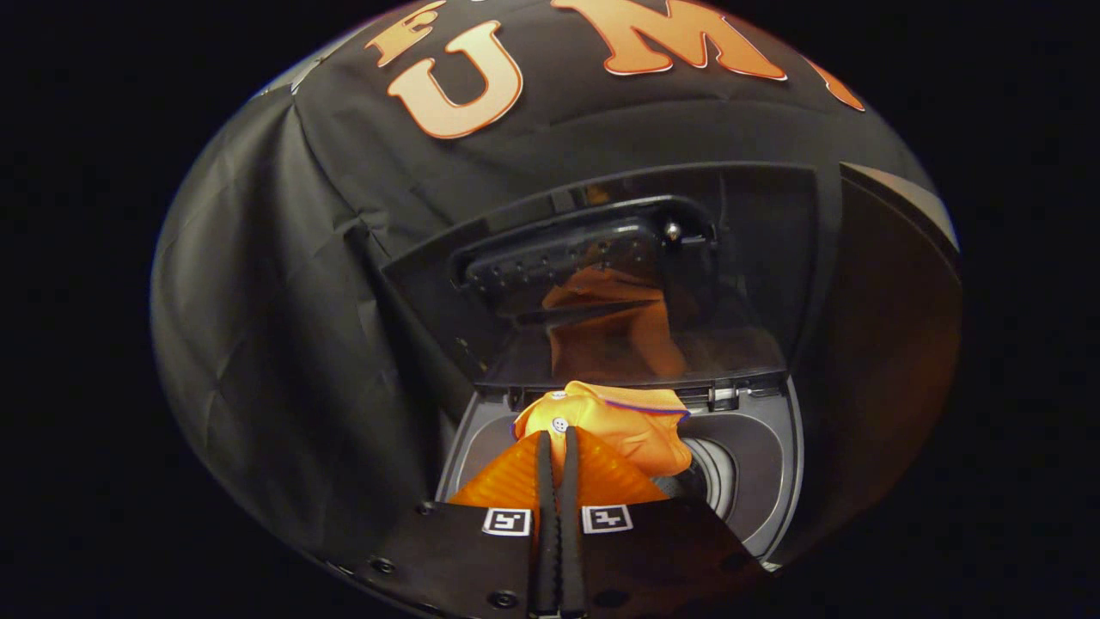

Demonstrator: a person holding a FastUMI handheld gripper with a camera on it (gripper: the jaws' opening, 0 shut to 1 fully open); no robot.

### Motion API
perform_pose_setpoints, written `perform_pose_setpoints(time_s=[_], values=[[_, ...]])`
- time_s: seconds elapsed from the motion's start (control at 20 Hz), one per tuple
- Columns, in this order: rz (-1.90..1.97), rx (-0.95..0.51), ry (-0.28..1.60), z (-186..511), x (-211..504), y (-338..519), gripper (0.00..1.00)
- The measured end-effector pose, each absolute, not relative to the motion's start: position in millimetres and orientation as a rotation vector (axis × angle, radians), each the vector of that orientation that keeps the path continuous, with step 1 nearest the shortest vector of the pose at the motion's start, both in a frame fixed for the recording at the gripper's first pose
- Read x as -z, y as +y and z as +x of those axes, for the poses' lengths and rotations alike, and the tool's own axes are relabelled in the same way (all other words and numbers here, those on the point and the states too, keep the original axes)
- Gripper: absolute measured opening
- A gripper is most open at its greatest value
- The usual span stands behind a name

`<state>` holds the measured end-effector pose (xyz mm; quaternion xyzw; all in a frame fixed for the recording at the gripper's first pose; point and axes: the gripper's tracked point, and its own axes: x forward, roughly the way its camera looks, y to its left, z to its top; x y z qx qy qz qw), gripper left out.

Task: Put the clothes into the washing machine and then close the washing machine lid.

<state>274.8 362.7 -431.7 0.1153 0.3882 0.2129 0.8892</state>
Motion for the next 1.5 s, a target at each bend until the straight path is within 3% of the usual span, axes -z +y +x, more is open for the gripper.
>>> perform_pose_setpoints(time_s=[0.7, 1.5], values=[[0.199, -0.352, 0.991, 267.7, 566.2, 359.3, 0.08], [0.144, -0.215, 1.103, 257.4, 602.2, 347.1, 0.09]])
